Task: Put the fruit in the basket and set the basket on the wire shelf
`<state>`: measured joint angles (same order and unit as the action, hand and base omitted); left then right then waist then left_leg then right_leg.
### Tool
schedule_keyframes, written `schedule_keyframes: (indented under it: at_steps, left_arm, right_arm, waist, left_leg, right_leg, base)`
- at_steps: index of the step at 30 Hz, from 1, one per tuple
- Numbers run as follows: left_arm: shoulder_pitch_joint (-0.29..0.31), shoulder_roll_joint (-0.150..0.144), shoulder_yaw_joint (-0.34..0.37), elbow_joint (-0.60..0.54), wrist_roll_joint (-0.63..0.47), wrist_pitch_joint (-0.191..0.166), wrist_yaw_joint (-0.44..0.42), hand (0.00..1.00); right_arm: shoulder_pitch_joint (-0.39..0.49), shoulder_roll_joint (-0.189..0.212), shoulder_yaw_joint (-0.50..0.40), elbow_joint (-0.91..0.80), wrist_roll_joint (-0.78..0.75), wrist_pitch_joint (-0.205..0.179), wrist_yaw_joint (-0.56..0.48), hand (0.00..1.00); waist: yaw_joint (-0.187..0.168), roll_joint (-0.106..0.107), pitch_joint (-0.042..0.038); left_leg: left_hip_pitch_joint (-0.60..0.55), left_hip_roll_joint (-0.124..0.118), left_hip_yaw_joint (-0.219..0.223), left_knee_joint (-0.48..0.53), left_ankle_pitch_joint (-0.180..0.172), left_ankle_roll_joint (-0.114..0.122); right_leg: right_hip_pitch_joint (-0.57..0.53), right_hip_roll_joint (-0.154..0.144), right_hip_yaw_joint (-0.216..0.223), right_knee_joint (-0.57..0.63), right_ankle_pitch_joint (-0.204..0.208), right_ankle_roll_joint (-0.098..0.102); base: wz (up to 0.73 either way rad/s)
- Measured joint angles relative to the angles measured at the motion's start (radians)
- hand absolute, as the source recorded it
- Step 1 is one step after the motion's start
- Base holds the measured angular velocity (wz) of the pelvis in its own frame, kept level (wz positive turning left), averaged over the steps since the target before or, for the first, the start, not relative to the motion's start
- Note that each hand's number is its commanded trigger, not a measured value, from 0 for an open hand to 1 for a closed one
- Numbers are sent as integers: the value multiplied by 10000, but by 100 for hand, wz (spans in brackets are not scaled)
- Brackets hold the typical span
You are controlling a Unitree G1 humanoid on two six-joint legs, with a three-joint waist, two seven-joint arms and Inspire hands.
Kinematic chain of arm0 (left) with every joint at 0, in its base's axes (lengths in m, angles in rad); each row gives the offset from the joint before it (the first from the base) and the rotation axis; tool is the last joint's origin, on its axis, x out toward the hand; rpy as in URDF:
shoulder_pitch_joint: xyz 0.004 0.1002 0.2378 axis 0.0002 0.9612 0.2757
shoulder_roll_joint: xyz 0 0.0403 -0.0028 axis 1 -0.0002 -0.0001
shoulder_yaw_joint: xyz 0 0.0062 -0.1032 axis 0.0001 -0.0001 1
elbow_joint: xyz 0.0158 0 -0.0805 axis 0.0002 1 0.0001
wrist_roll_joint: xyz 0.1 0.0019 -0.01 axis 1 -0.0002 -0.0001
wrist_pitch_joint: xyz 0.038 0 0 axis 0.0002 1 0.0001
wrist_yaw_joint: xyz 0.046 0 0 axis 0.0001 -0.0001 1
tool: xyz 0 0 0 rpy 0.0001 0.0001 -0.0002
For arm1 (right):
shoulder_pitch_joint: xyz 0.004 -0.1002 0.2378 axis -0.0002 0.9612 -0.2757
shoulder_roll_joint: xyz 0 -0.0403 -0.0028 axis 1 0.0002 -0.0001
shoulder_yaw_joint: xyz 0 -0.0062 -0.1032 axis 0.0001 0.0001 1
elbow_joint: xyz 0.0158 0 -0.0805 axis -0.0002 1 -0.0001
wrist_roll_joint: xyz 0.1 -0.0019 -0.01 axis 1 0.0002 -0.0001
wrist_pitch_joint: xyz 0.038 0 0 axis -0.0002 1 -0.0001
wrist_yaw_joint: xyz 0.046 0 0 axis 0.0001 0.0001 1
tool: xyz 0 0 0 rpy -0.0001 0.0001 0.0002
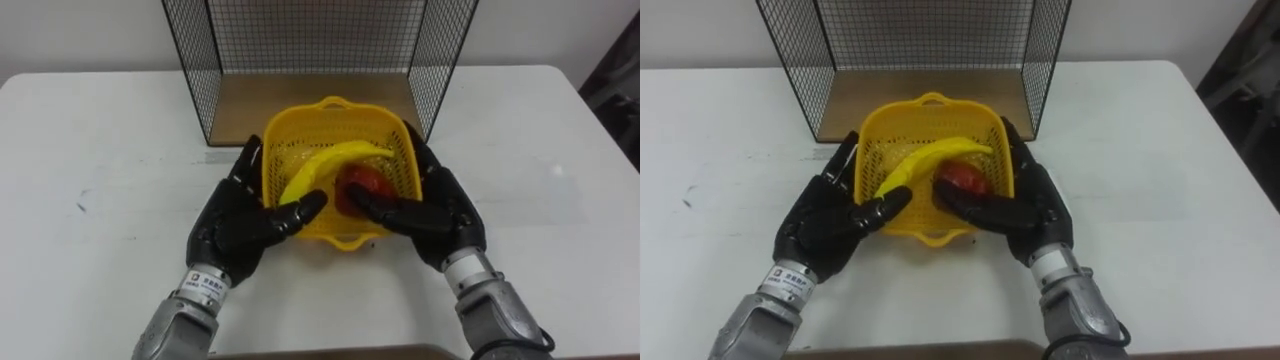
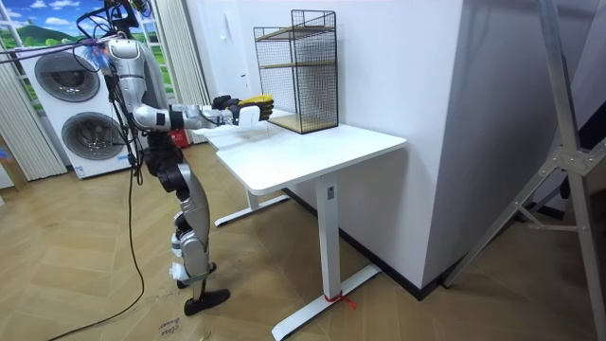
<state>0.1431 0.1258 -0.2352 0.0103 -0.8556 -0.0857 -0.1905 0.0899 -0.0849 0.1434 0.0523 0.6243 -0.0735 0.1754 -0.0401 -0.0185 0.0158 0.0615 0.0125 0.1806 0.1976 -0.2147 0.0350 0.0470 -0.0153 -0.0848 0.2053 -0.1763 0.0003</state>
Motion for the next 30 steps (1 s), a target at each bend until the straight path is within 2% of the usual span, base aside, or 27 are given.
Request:
schedule_keyframes:
  at_steps: [5,23,30]
  left_arm:
    - [-1,10,59,-674,17,-82,0,0]
    - [-7,71,48,-908,-14,-449,1,0]
    - [-6,67,64,-907,82,-450,2,0]
  right_arm:
    - [-2,-5,-7,-274,-11,-244,0,0]
    - [-5,0,31,-865,71,-367,-10,0]
    - [-4,4,38,-920,25,-367,-11,0]
  waist:
    - [128,-58,-16]
    - [100,-49,-21]
    - [181,-93,-1]
  left_leg:
    - [-78,-43,-5,16,1,-2]
    - [-125,-43,-156,28,3,-2]
    - [-125,23,-155,303,1,-3]
  right_leg:
    - [-72,-1,-16,0,1,-1]
    - [-42,-18,-160,-7,1,-1]
    - [-59,-21,-89,162,-4,1]
  base:
    - [0]
    - [2]
    - [-4]
